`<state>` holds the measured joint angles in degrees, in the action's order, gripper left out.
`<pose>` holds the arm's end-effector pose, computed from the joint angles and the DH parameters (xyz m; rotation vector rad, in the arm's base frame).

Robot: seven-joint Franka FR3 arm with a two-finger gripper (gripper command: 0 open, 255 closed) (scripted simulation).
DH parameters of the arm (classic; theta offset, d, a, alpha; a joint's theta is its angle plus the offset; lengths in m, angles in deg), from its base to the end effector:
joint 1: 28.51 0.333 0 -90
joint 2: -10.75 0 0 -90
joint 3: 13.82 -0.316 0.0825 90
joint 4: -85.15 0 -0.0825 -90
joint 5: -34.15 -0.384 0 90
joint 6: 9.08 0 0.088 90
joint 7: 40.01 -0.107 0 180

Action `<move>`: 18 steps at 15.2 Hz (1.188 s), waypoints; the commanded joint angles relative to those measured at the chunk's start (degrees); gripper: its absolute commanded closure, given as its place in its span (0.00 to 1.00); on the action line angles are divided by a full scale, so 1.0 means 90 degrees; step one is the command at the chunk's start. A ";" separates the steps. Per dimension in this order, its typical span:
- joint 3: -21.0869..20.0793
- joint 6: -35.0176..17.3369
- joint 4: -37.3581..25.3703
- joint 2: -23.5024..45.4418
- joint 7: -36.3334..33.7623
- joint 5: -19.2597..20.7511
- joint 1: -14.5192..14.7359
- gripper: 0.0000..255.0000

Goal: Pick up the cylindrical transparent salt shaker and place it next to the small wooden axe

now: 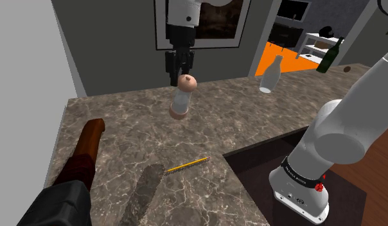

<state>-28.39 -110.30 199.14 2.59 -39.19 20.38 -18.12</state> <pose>0.4508 0.2388 0.5177 -2.9040 -0.5721 0.1824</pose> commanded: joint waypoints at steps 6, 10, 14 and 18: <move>-0.0025 -0.0592 0.0524 0.0075 0.0105 -0.0023 0.0013 1.00; -0.0043 -0.0927 0.0783 0.0156 0.0155 -0.0034 0.0022 1.00; -0.0062 -0.1264 0.1020 0.0260 0.0202 -0.0042 0.0033 1.00; -0.0080 -0.1602 0.1237 0.0386 0.0247 -0.0049 0.0043 1.00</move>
<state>-29.11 -123.89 209.78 5.72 -37.14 19.94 -17.72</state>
